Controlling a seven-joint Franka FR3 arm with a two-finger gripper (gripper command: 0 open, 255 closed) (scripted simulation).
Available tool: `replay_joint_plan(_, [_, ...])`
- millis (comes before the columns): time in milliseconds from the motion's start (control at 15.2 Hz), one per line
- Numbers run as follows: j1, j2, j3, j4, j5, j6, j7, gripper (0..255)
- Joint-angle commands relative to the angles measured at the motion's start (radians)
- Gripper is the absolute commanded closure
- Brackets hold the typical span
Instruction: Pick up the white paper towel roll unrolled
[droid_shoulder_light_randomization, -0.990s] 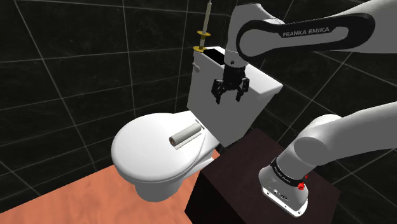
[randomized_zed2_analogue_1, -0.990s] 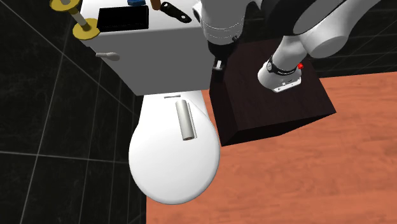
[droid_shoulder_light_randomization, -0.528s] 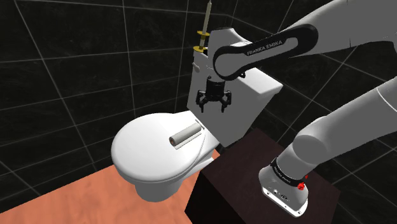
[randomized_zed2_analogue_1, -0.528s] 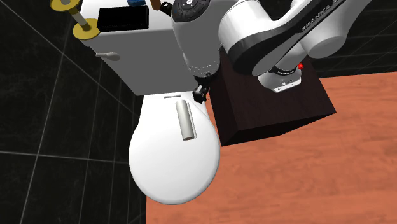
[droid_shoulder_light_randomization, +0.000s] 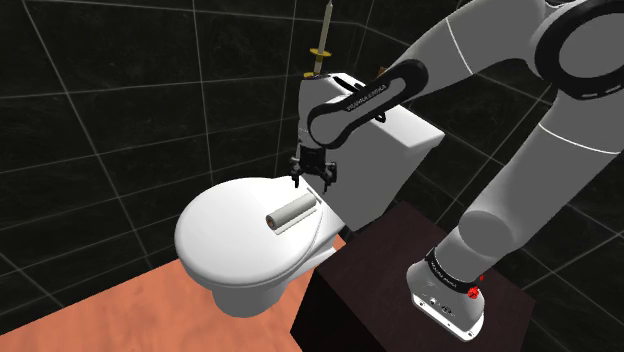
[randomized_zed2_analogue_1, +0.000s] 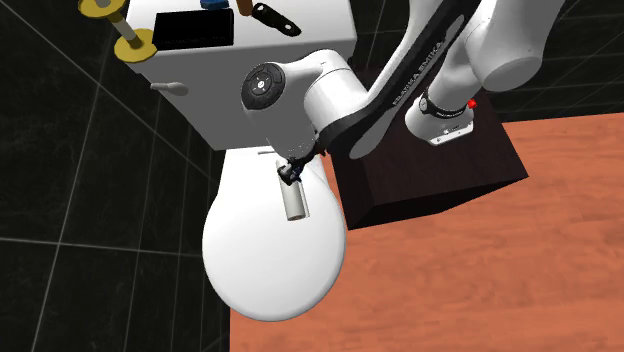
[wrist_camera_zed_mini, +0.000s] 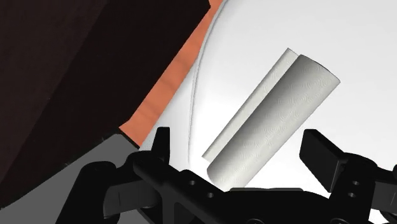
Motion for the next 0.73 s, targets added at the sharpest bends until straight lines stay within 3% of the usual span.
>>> replay_joint_plan(0, [0.004,0.096,-0.015,0.037,-0.048,0.047,0.098,0])
replay_joint_plan(330, [0.049,0.307,-0.087,0.155,-0.131,0.118,0.297,0])
replay_joint_plan(660, [0.089,0.464,-0.153,0.265,-0.157,0.159,0.420,0])
